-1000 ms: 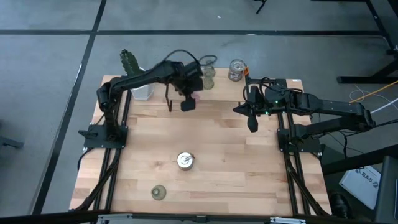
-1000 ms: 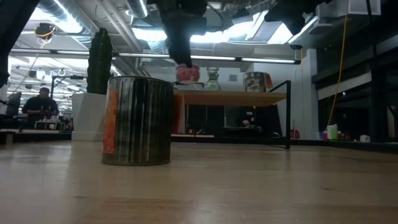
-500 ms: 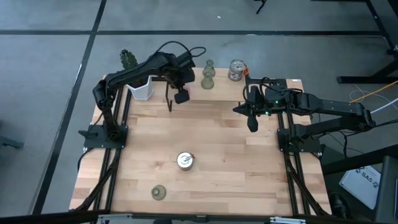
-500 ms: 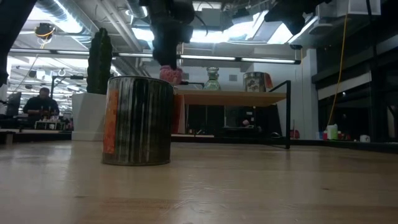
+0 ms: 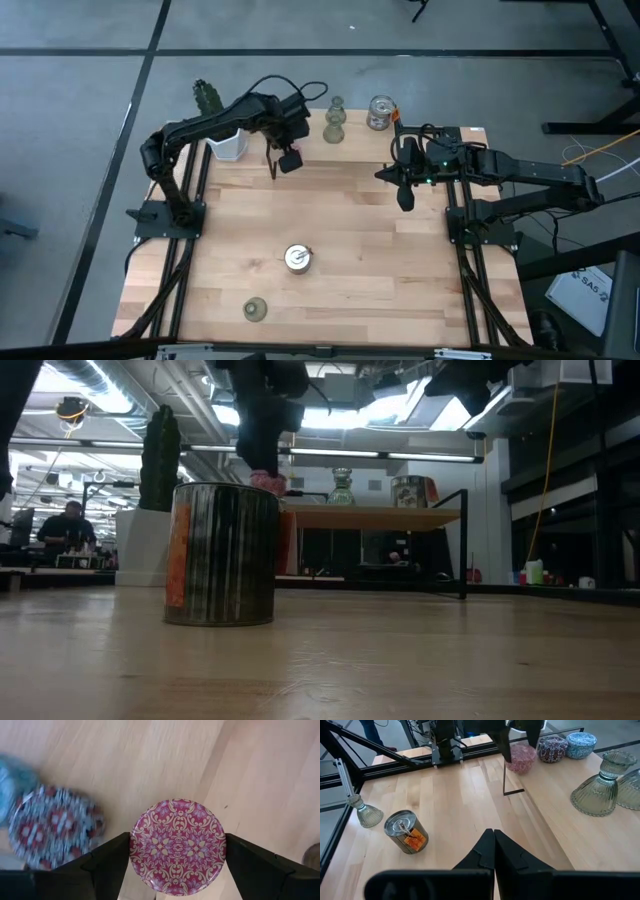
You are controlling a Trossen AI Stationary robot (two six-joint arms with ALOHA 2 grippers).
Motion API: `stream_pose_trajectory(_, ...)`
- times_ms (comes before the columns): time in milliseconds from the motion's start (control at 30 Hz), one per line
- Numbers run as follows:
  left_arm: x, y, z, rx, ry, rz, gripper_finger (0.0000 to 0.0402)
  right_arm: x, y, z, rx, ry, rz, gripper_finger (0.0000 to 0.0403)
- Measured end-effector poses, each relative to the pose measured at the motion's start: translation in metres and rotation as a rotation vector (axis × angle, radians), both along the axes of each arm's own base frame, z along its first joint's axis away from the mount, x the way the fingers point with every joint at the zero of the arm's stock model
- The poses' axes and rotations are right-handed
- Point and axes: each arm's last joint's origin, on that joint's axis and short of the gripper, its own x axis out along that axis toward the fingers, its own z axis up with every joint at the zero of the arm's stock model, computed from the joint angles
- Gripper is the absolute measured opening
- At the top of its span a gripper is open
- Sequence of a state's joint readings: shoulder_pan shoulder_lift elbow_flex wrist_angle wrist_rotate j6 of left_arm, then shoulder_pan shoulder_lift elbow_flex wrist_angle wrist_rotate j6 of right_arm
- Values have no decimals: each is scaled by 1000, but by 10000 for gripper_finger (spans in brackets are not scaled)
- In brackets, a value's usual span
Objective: Pick & Place candle stick holders
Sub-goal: Put the pink scented candle aligned with the red scented candle on the shelf
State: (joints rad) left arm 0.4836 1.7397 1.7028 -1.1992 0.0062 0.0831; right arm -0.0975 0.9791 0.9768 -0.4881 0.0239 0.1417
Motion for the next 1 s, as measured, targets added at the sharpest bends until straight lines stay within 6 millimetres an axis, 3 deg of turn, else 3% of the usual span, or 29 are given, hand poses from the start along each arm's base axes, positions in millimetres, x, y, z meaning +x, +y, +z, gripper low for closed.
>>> stream_pose_trajectory(300, -18, 1, 6, 74, -28, 106, 299, 0, 0, 0, -4, 0, 0, 1)
stream_pose_trajectory(1000, -21, 13, -6, 49, 35, 170, 299, 0, 0, 0, -3, -2, -1, 1)
